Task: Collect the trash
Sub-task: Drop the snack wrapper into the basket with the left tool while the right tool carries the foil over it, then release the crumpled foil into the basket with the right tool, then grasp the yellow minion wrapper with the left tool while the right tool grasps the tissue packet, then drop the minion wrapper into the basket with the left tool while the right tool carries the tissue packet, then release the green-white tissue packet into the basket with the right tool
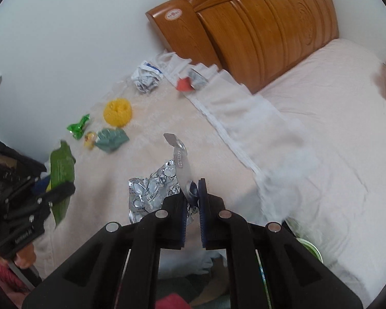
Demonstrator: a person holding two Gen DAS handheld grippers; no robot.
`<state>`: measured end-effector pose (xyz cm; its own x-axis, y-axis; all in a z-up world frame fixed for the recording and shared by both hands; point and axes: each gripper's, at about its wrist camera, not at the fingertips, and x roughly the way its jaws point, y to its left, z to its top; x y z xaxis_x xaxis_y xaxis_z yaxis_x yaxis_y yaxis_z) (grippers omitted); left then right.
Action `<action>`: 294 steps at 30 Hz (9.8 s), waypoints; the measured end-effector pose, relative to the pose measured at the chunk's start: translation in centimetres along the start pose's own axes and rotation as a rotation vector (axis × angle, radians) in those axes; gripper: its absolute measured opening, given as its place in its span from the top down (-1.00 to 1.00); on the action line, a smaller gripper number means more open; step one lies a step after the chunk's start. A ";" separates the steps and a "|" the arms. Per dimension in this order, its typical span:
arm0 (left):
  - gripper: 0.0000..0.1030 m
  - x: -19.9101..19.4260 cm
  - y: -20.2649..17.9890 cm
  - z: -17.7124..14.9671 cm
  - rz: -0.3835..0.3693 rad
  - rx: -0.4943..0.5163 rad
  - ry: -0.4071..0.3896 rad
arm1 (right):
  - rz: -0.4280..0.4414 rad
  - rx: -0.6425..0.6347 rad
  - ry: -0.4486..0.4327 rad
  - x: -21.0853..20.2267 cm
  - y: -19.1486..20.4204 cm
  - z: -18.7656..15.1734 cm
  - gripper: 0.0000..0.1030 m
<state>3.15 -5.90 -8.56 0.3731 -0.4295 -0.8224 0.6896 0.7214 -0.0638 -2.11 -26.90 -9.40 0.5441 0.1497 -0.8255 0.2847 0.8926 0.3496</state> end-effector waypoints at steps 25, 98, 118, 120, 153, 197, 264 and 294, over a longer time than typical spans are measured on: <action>0.26 20.8 -27.9 -10.9 -0.244 0.494 0.431 | -0.277 0.361 -0.048 -11.6 -19.5 -12.5 0.83; -0.86 -3.6 -2.9 0.1 0.176 -0.050 -0.105 | -0.159 -0.042 -0.132 -7.2 -5.5 0.9 -0.96; -0.73 8.5 22.7 1.6 0.279 -0.377 0.019 | -0.051 -0.200 0.025 4.7 8.2 4.6 -0.96; -0.65 10.2 23.5 1.9 0.275 -0.380 0.044 | -0.039 -0.210 0.024 5.6 9.4 5.0 -0.96; 0.14 4.0 25.2 -2.7 0.279 -0.397 0.055 | 0.028 -0.696 0.174 21.6 22.1 8.0 -0.95; 0.15 3.8 -11.2 -2.4 -0.163 0.162 0.129 | -0.088 0.081 0.082 -2.3 -6.6 -8.4 -0.20; -0.85 8.4 -22.7 -3.3 -0.222 0.409 0.211 | -0.219 0.376 0.192 -1.0 -17.4 -21.4 -0.22; -0.85 1.4 -6.1 -1.3 0.029 -0.039 0.034 | -0.137 0.026 0.074 -1.9 -8.4 -6.9 -0.95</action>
<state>-1.35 -10.23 -10.02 0.3710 -0.3896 -0.8429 0.6537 0.7543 -0.0609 -10.96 -31.76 -13.80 0.4392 0.0592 -0.8965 0.3735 0.8955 0.2422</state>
